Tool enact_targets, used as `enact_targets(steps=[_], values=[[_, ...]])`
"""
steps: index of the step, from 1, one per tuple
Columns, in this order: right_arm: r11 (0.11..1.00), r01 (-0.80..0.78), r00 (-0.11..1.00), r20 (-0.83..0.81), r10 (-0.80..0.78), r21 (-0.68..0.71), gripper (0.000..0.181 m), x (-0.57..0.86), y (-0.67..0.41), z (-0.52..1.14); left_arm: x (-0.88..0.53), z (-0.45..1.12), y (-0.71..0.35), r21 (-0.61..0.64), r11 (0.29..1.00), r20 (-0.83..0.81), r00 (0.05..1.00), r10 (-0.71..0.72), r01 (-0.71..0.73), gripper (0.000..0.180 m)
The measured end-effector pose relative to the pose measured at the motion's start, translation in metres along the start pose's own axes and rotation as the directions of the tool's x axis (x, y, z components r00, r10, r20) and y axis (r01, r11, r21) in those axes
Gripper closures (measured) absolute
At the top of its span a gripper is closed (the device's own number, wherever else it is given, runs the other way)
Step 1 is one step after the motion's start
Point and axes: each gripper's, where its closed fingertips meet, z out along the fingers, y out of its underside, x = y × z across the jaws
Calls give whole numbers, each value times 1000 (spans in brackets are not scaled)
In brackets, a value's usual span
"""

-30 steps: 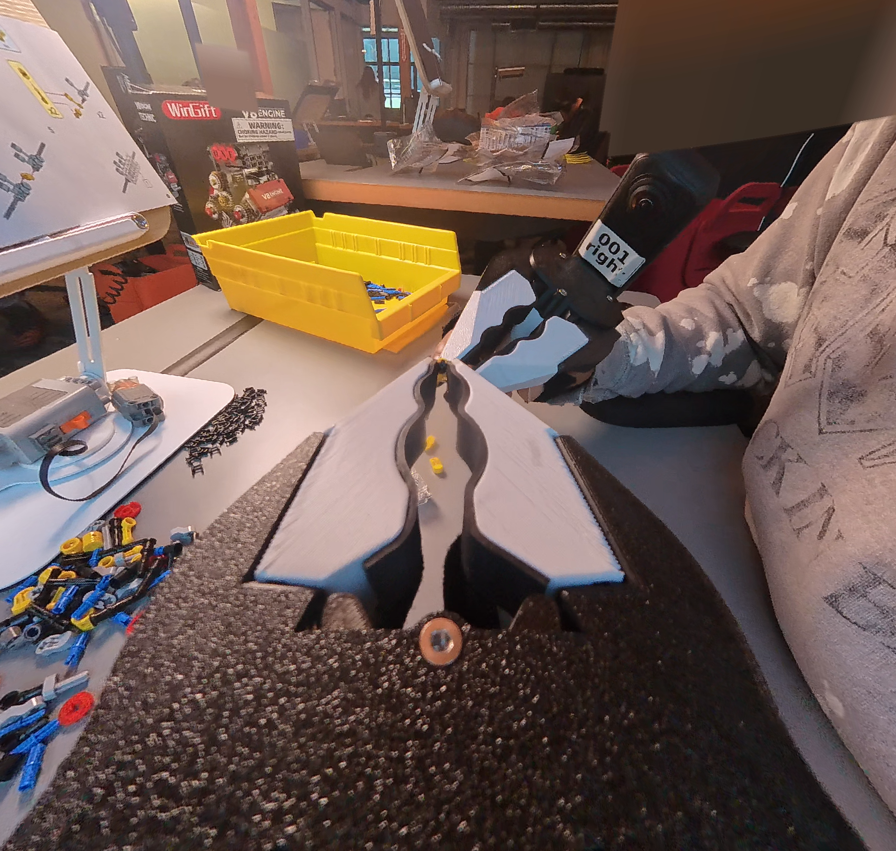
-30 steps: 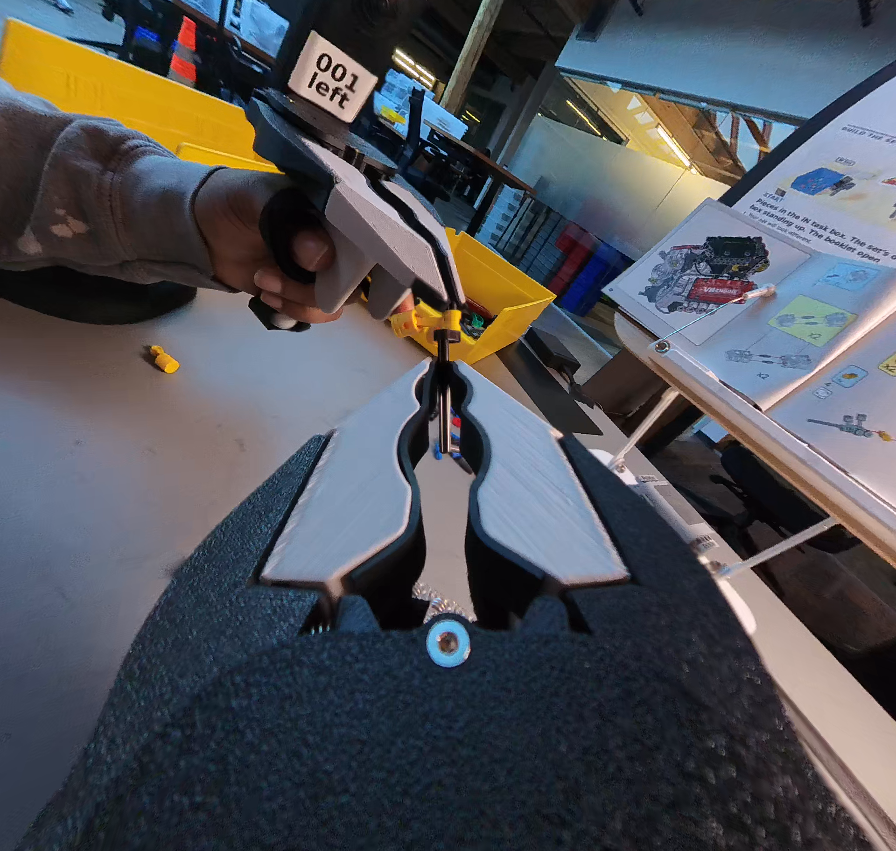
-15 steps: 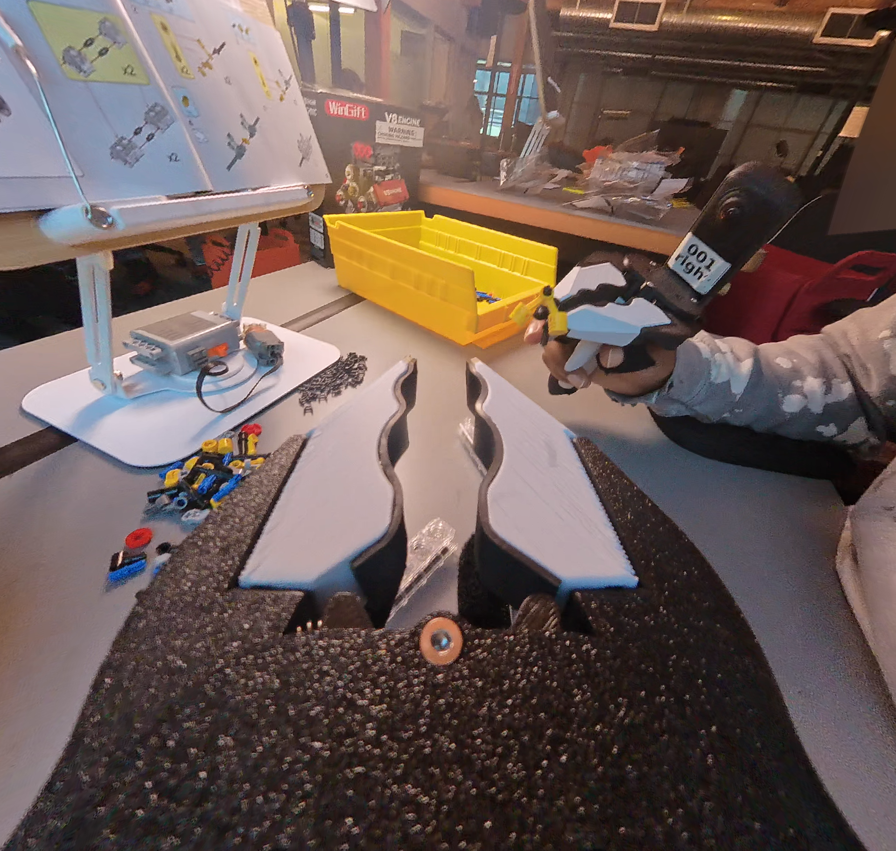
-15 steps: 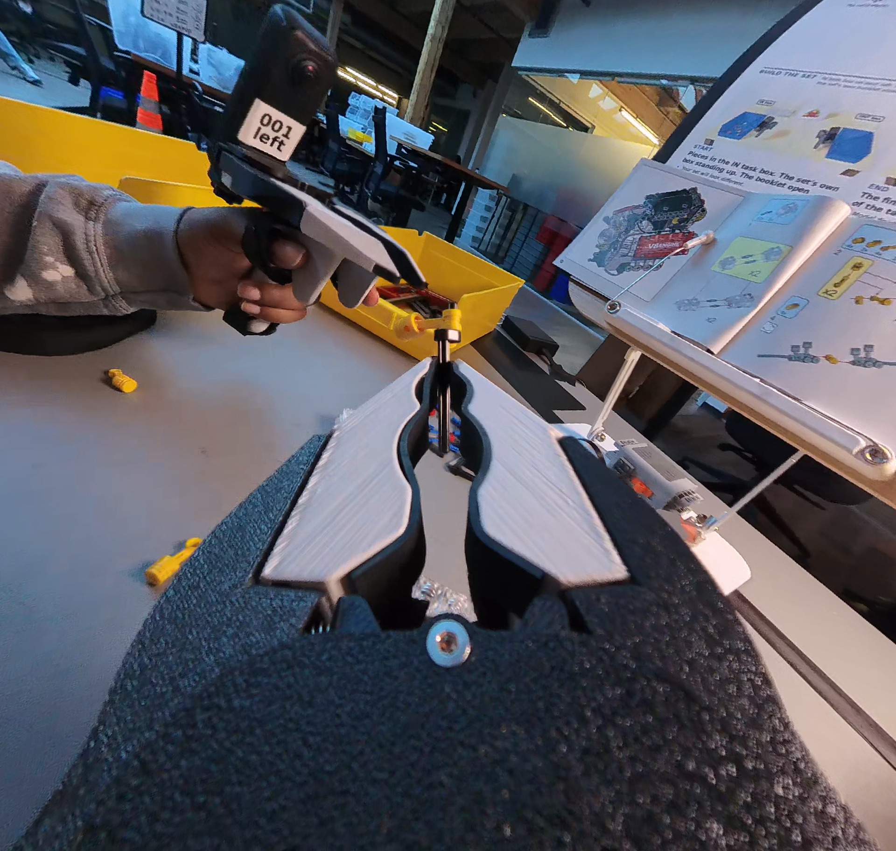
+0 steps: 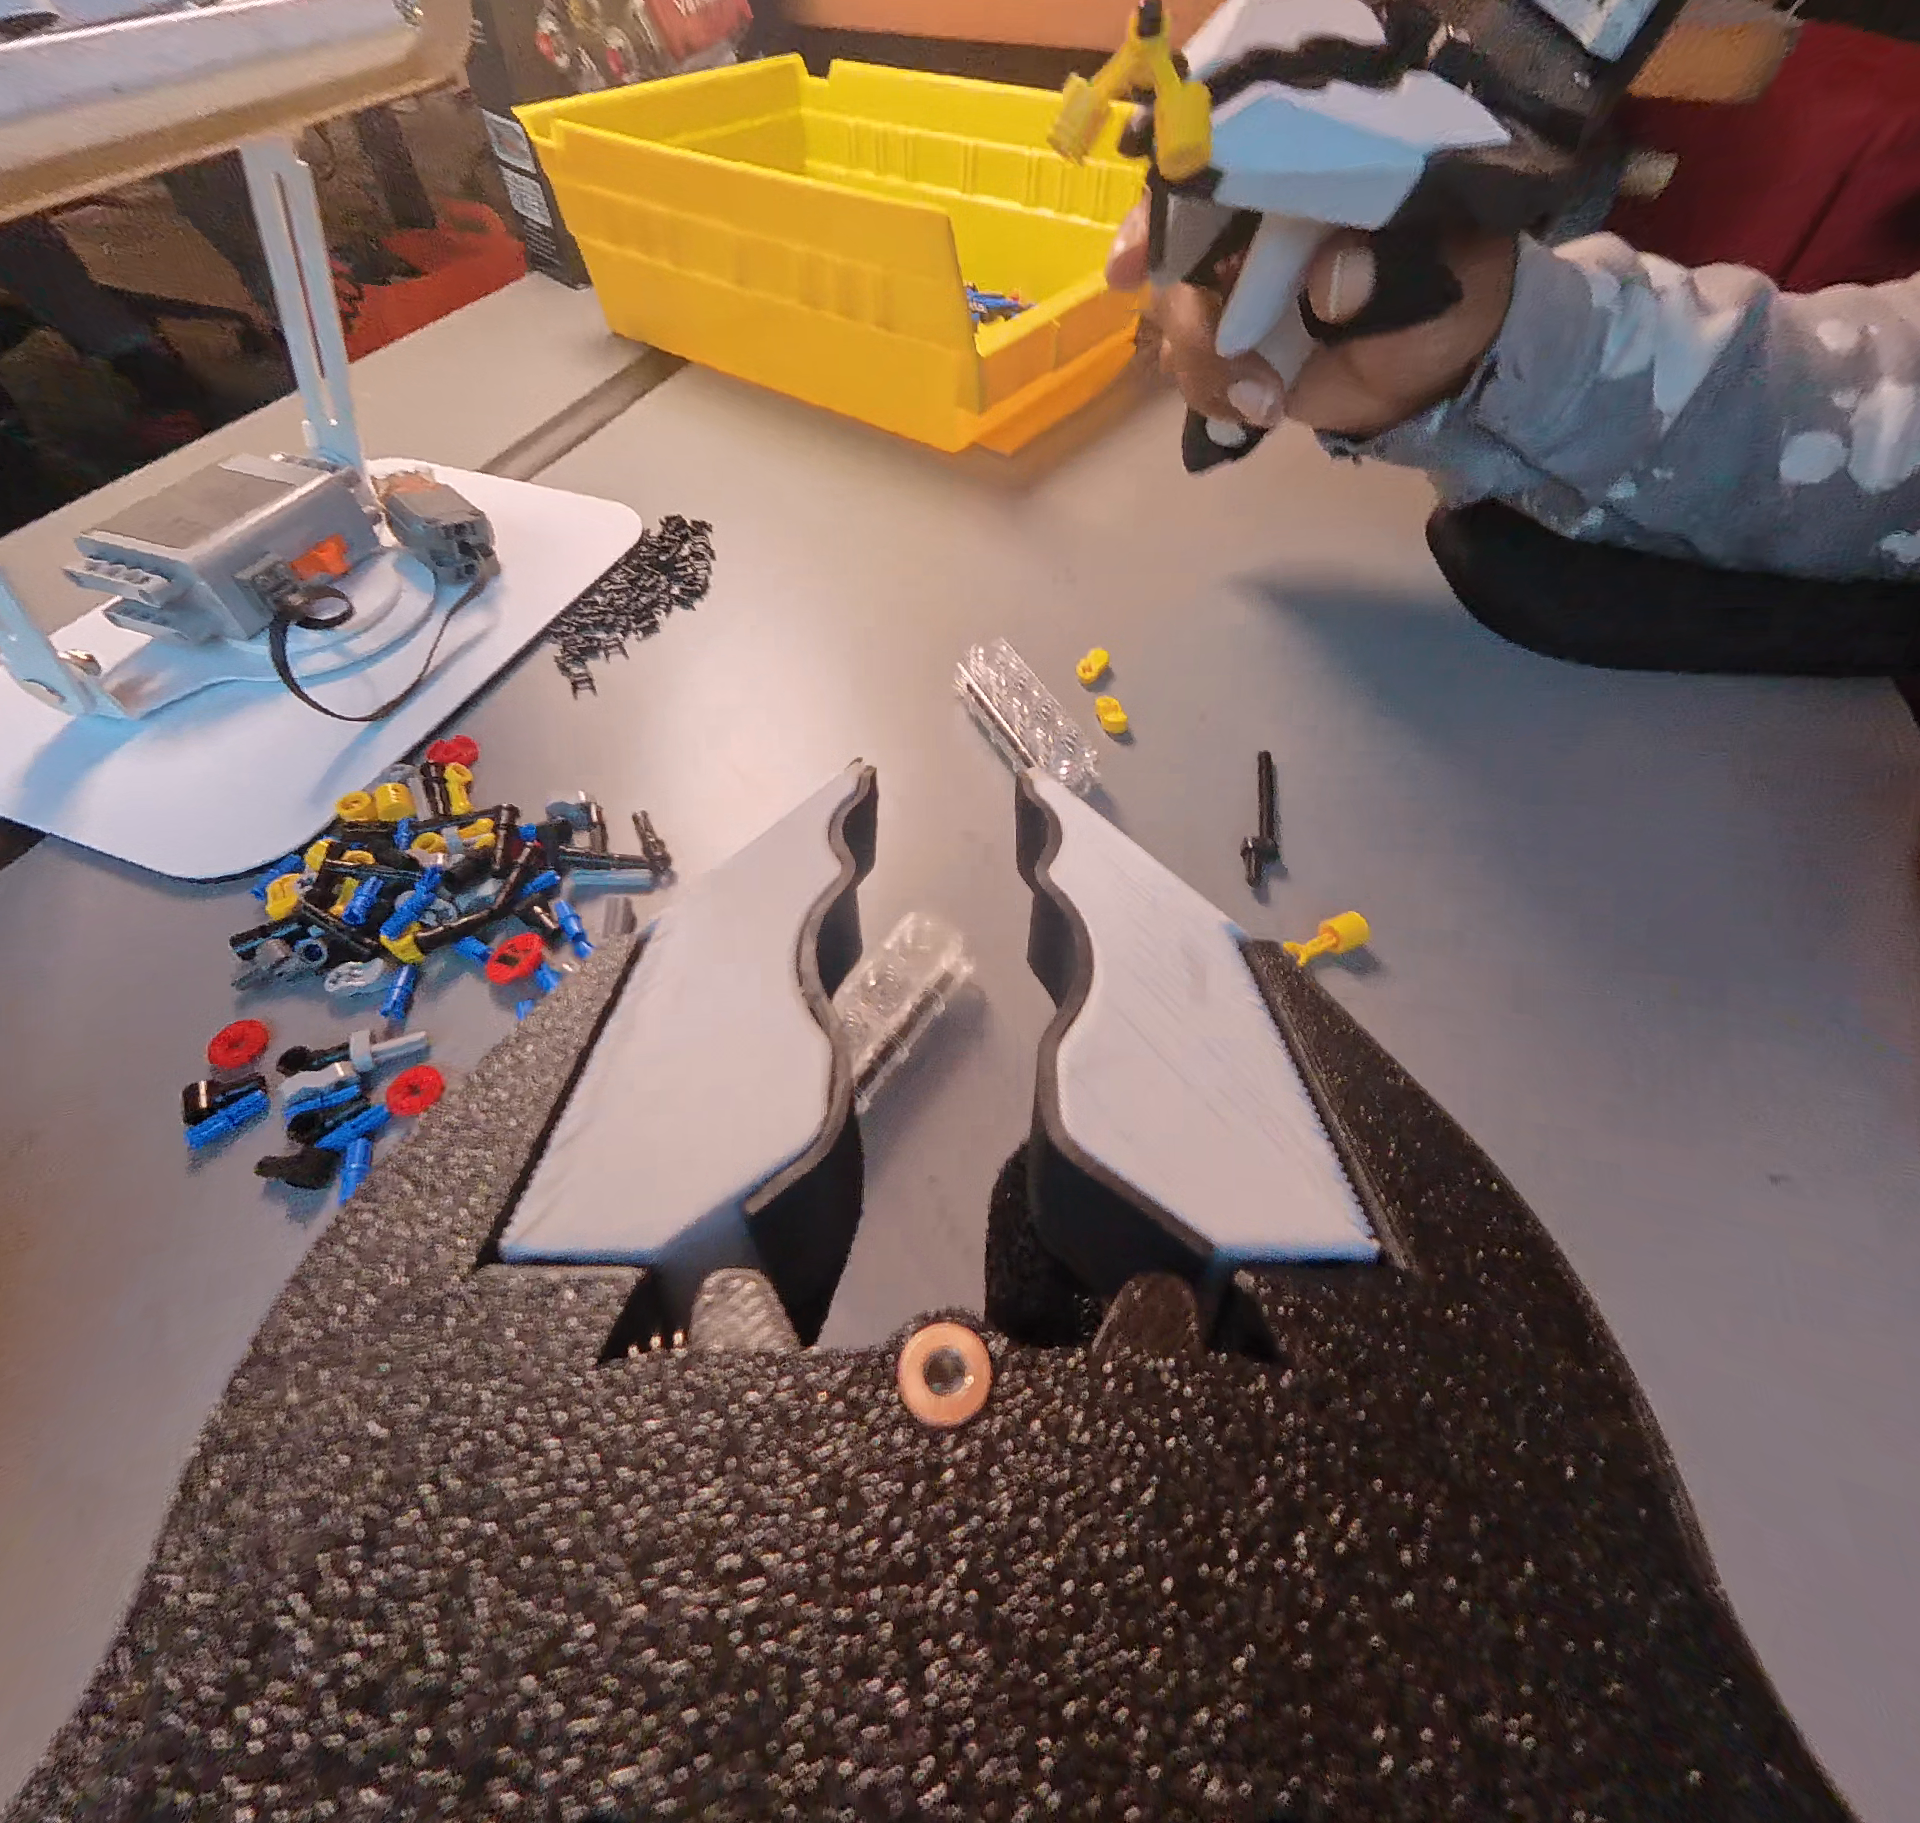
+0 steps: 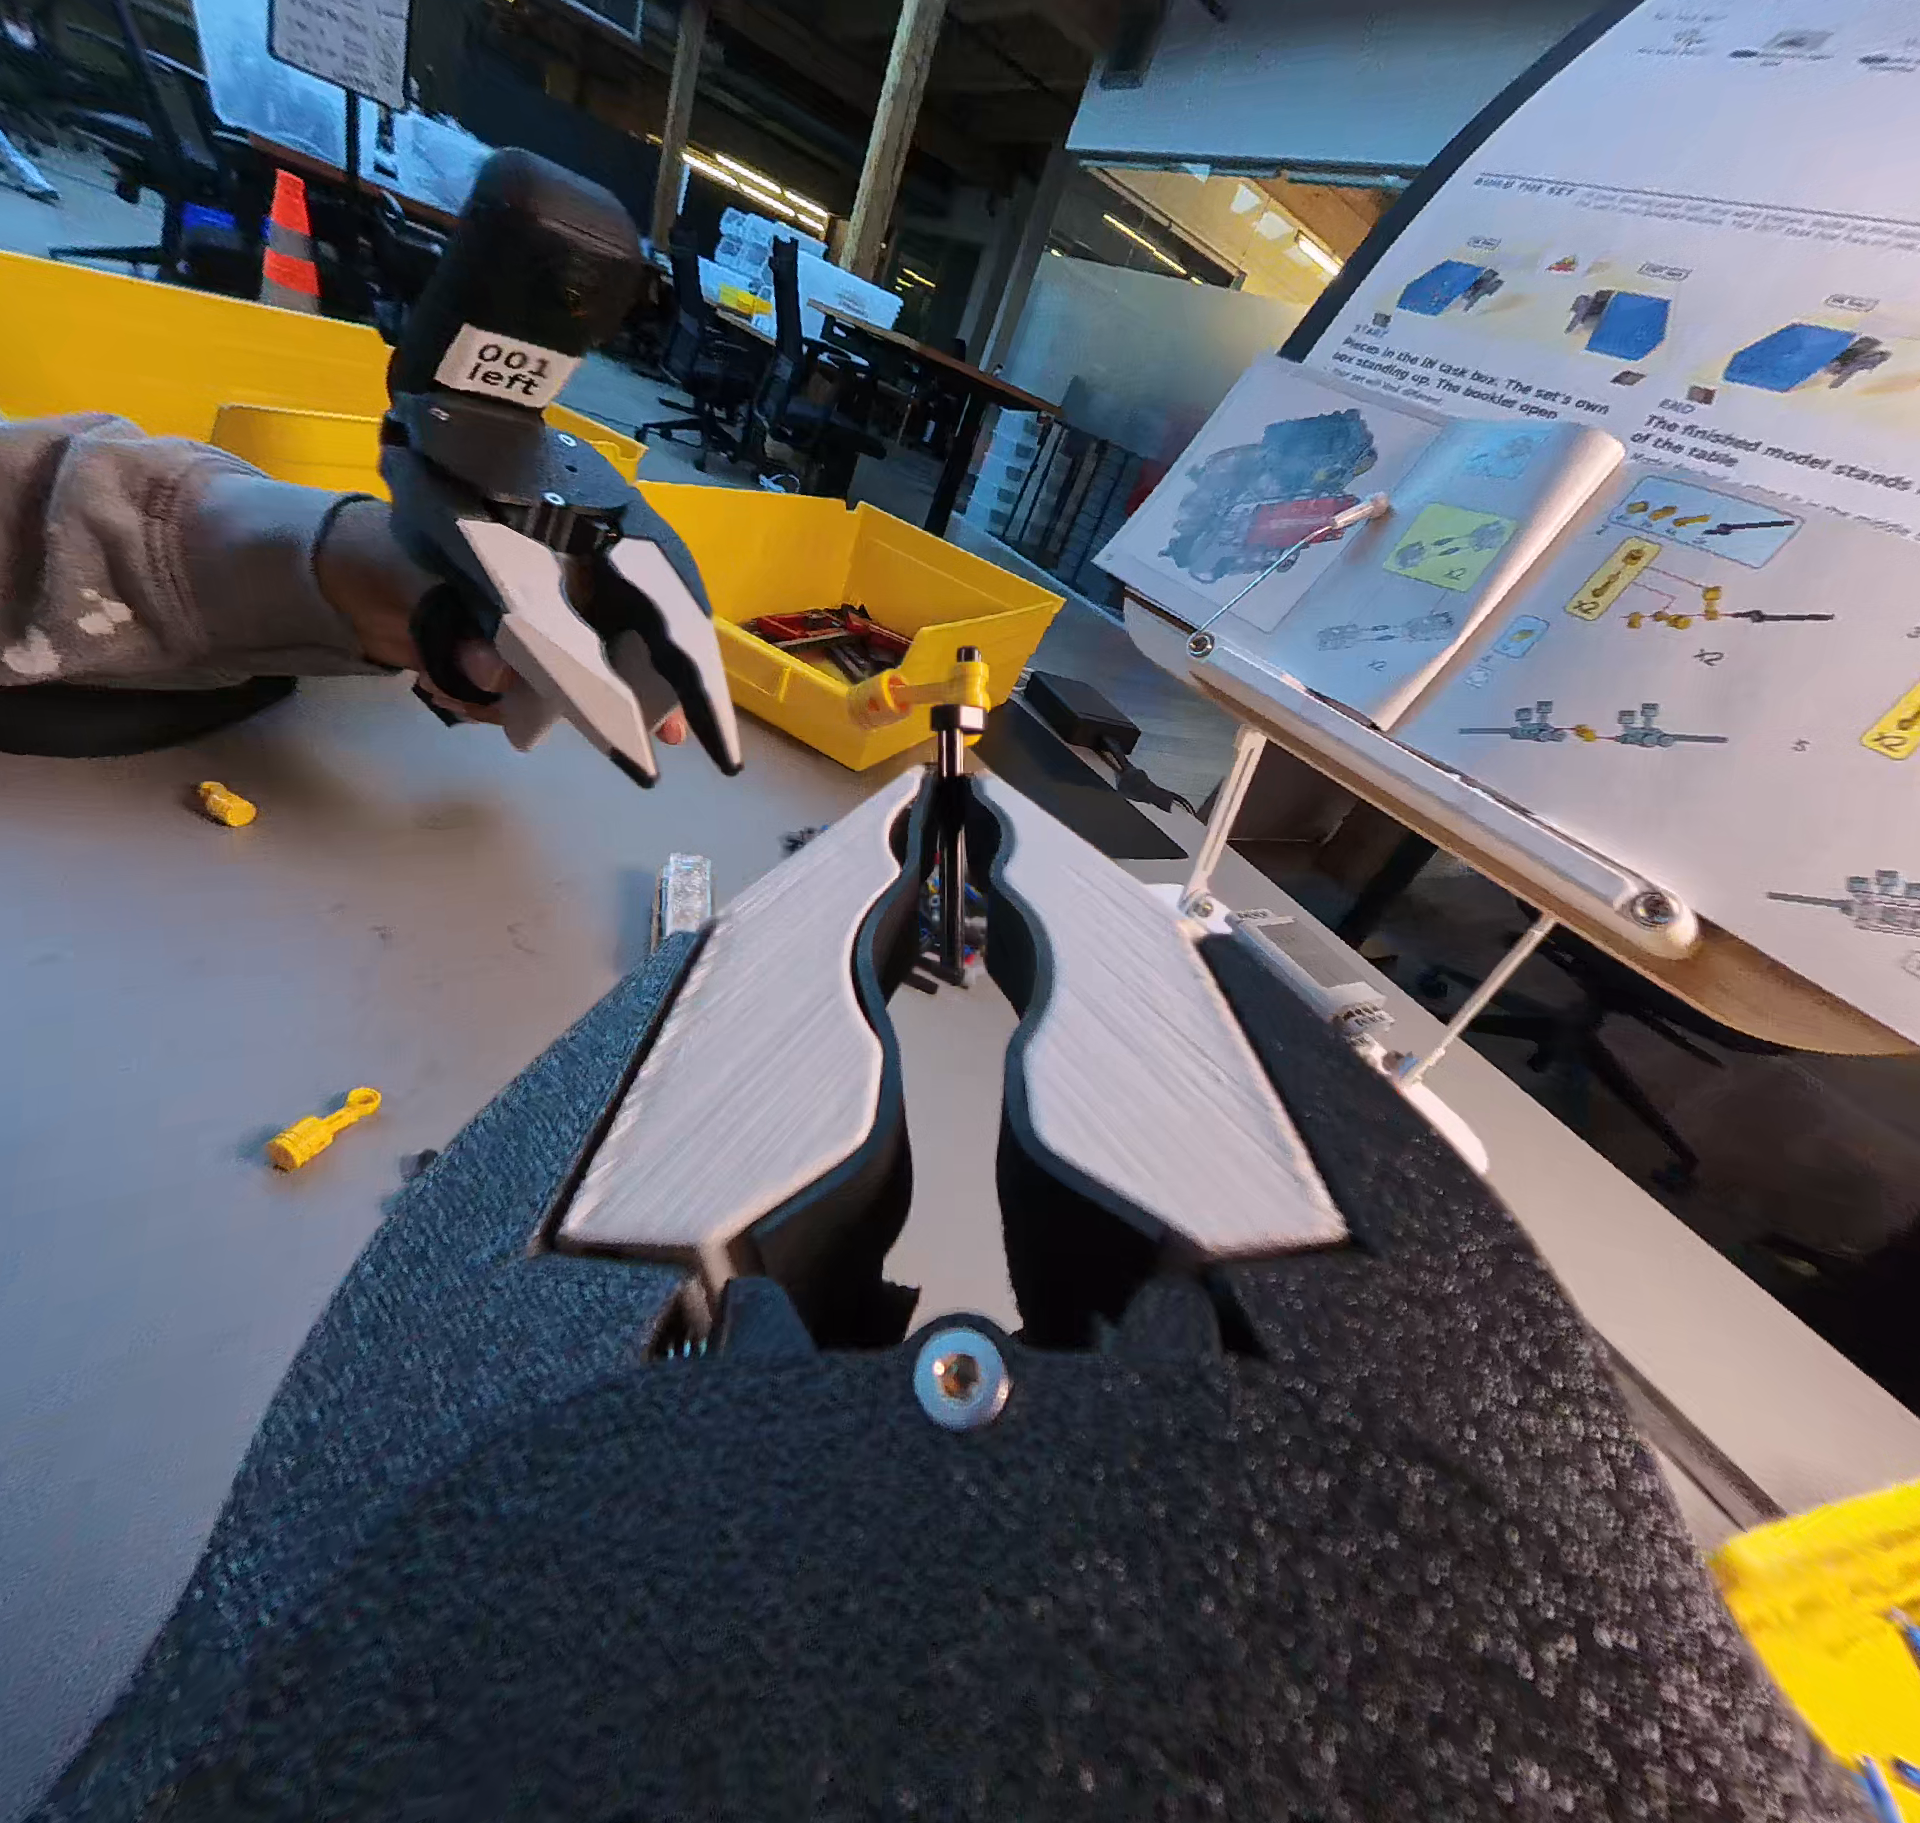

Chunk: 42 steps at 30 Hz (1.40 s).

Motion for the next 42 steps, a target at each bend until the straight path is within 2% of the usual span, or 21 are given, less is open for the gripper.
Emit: enact_targets(steps=[7, 10, 13, 17, 22, 23, 26, 29, 32, 34, 39, 42], values=[[999, -17, 997, -76, 13, -45, 177, 21, 14, -23, 36, -24, 42, -182, 981, -53, 997, 62, -70, 160], [998, -18, 998, -65, 14, -63, 177, 18, 19, -20, 41, -47, 61, -248, 968, -21, 999, 32, -37, 160], [996, -11, 999, -49, 7, -86, 177, 12, 24, -16, 53, -76, 83, -362, 932, 10, 1000, -15, 18, 160], [995, -30, 999, -35, 26, -93, 177, 9, 29, -13, 78, -97, 100, -424, 903, 19, 998, -62, 64, 160], [995, -46, 999, -33, 43, -94, 177, 9, 31, -12, 87, -93, 125, -574, 819, 5, 1000, -8, 10, 161], [995, -43, 999, -35, 39, -93, 177, 9, 30, -12, 86, -91, 122, -569, 822, -5, 1000, -17, 11, 171], [996, -35, 998, -48, 32, -80, 177, 12, 25, -15, 74, -80, 114, -552, 834, -4, 1000, 20, -19, 180], [997, -49, 997, -56, 45, -67, 177, 16, 24, -17, 68, -49, 87, -455, 888, -45, 997, 56, -70, 180], [996, -51, 997, -59, 47, -67, 177, 17, 24, -17, 61, -19, 78, -456, 879, -83, 990, 113, -139, 180], [997, -46, 997, -62, 42, -66, 177, 18, 23, -18, 55, -3, 71, -438, 888, -90, 990, 112, -140, 179], [996, -62, 996, -64, 58, -56, 177, 21, 23, -19, 56, 44, 28, -294, 951, -106, 992, 69, -98, 167], [996, -64, 996, -57, 61, -57, 177, 19, 23, -19, 63, 81, 18, -289, 954, -118, 992, 49, -81, 168]])
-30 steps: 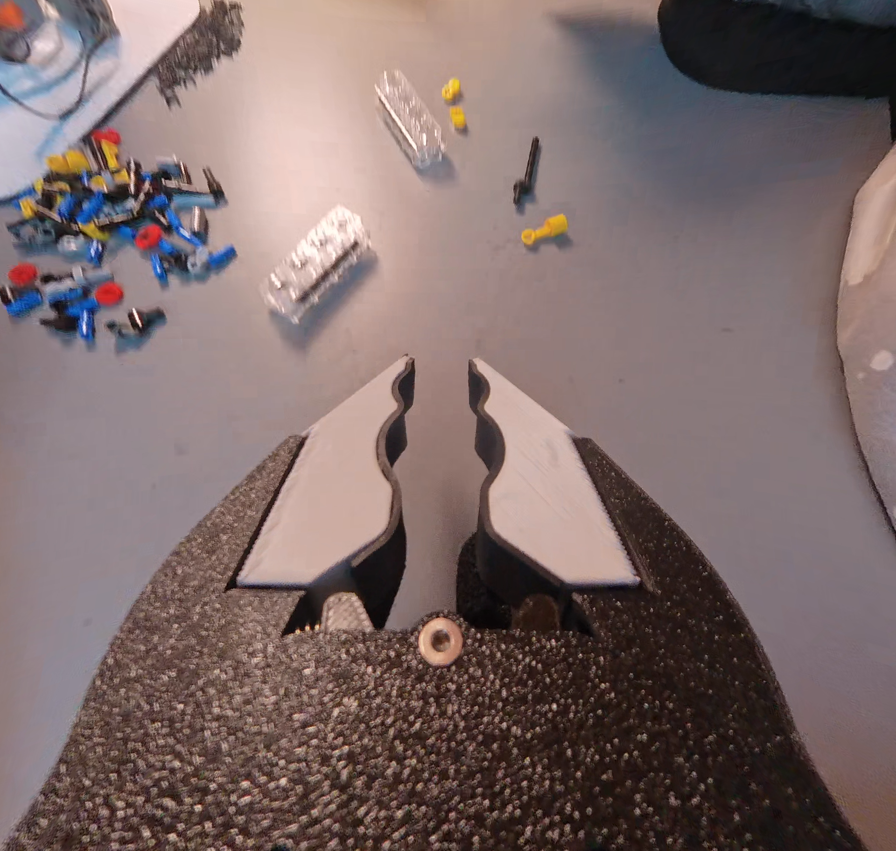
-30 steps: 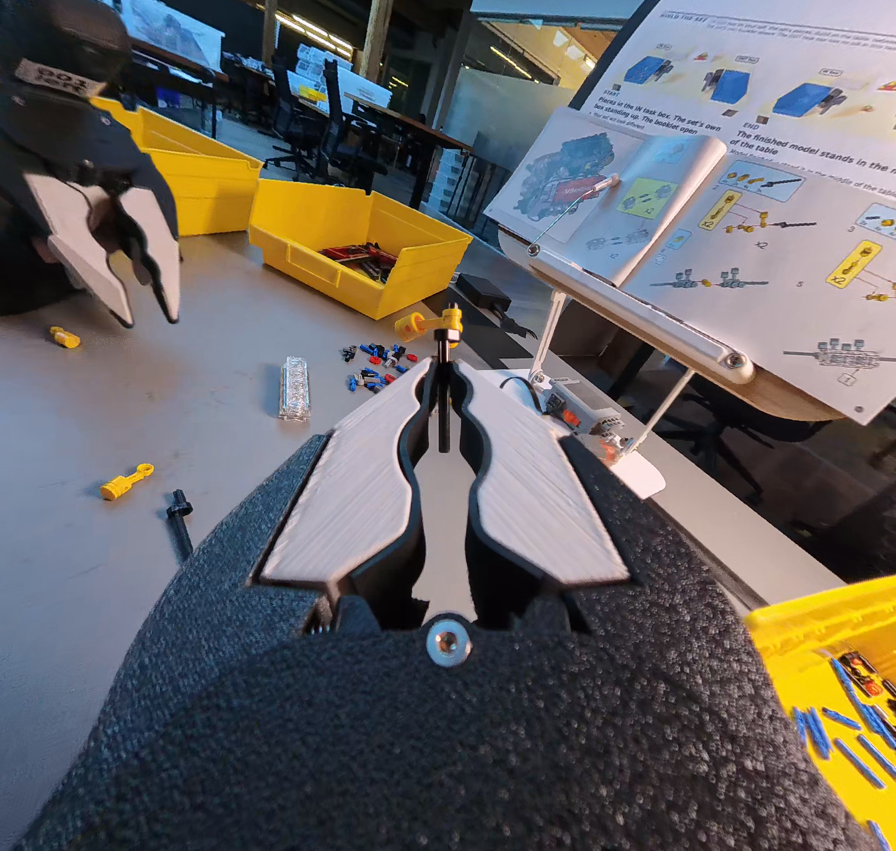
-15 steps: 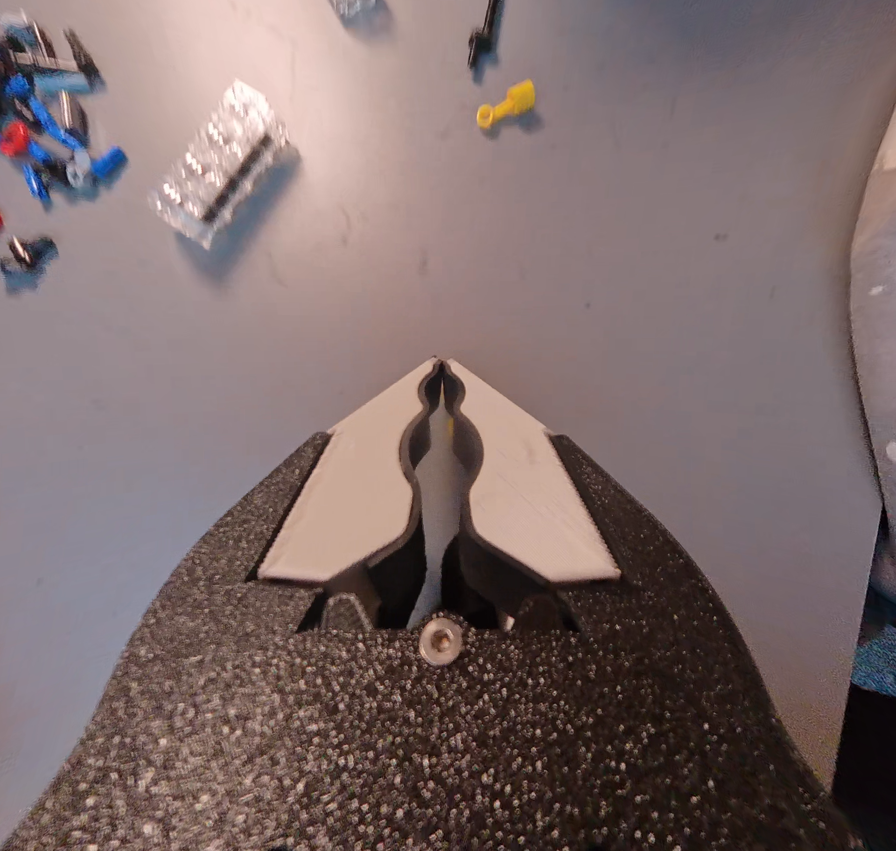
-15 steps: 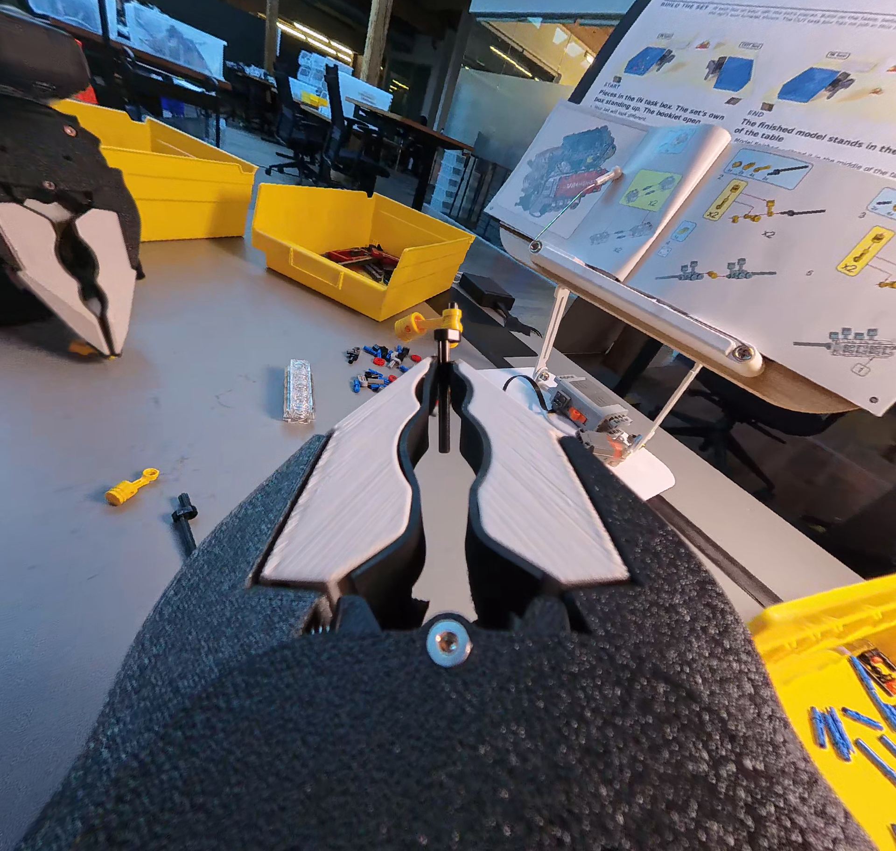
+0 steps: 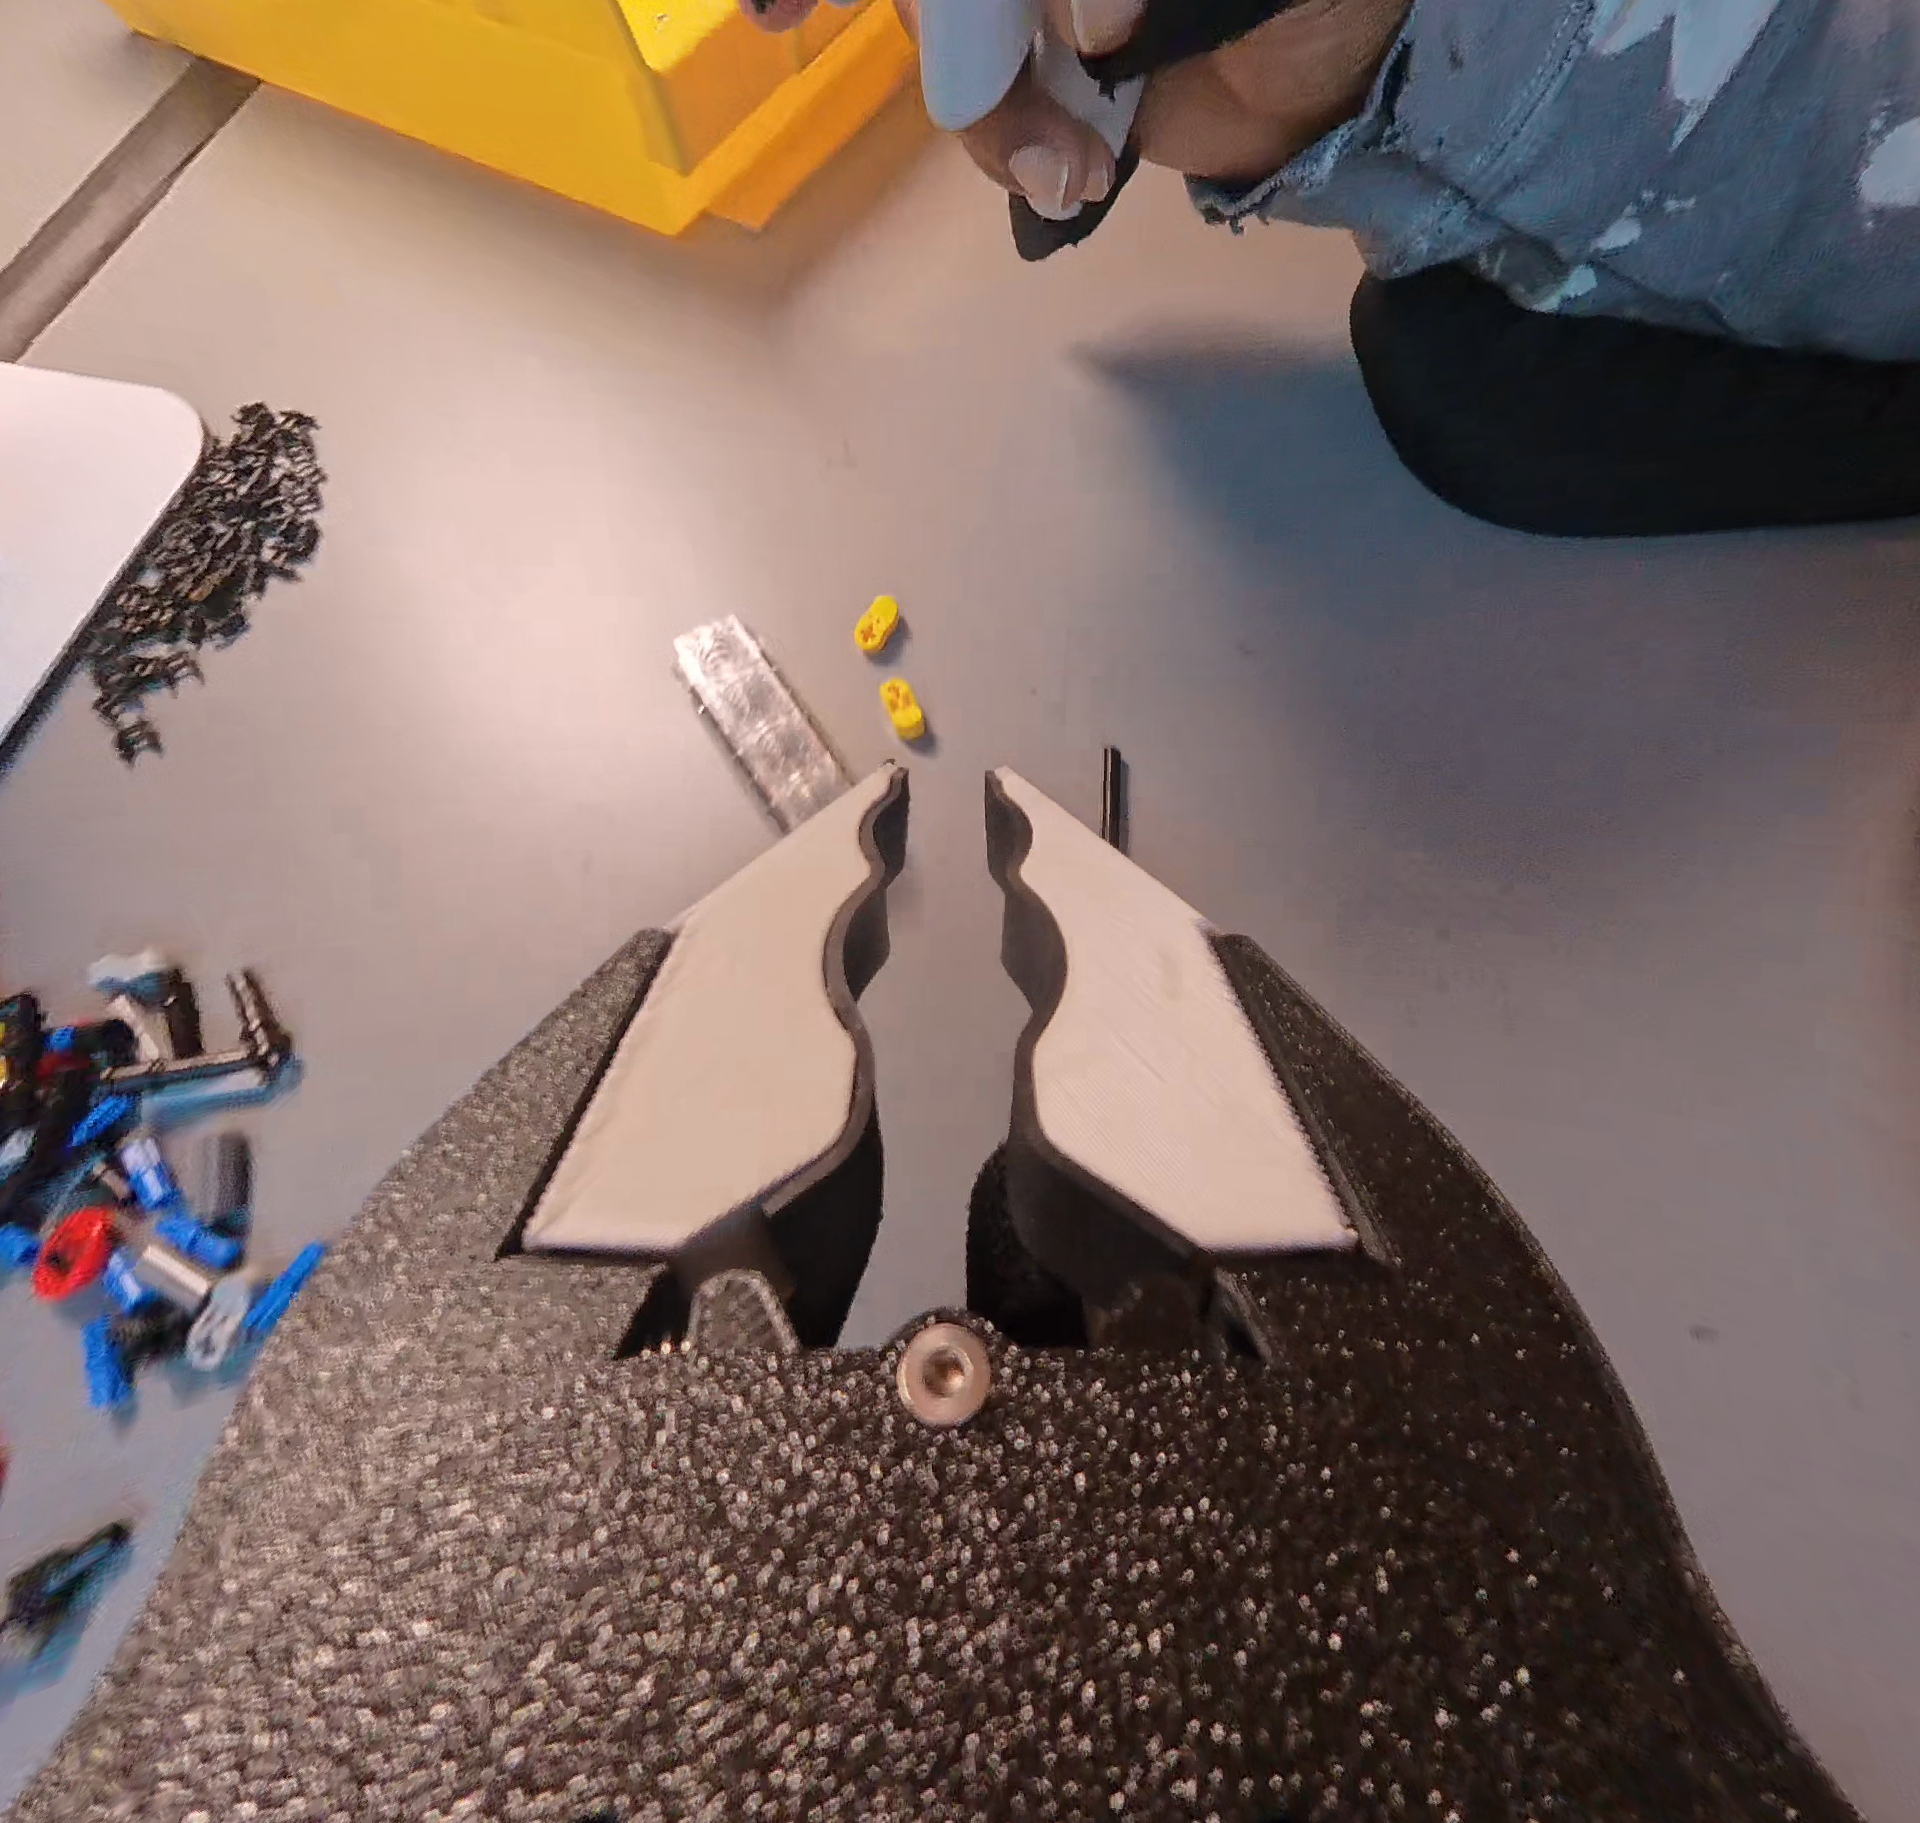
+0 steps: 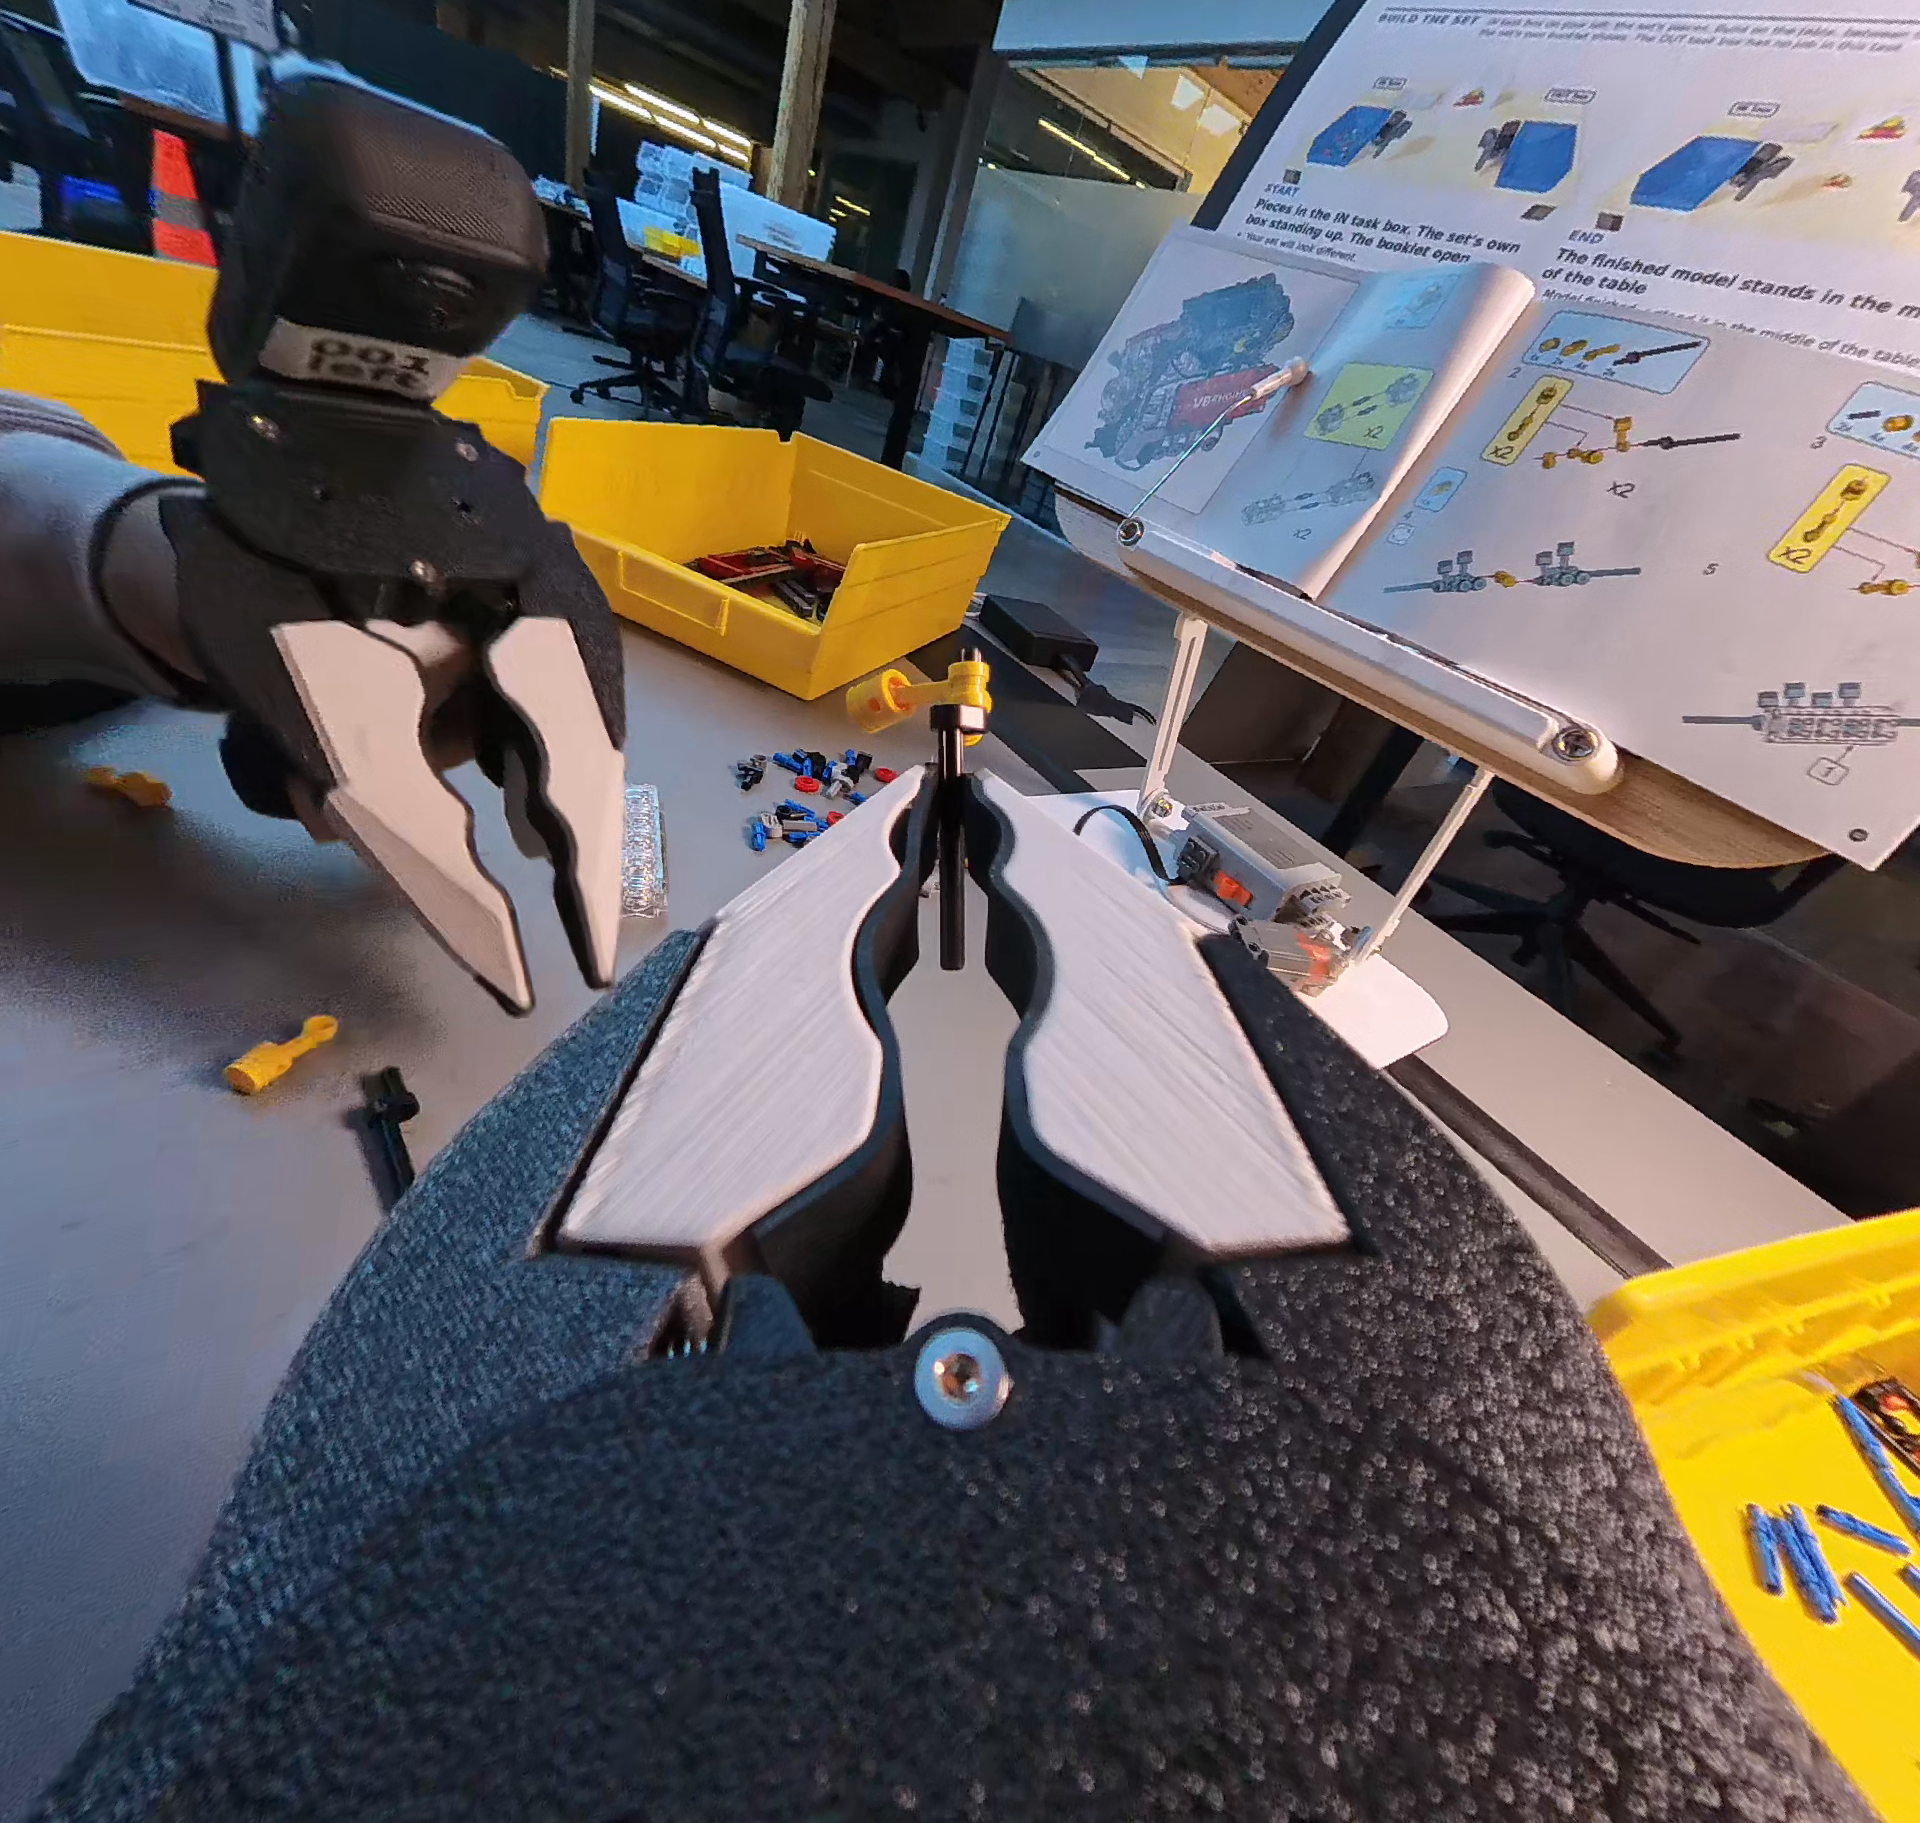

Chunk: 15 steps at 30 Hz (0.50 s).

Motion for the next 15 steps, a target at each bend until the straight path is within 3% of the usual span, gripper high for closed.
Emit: enact_targets(steps=[8, 15], values=[[1000, 7, 1000, 13, -7, 16, 177, -1, -6, -2, -11, 53, 7, -188, 982, 37, 999, 26, -18, 167], [1000, 2, 999, 38, -3, 28, 177, -5, -9, -2, -11, 60, 11, -241, 970, 22, 999, 39, -33, 175]])
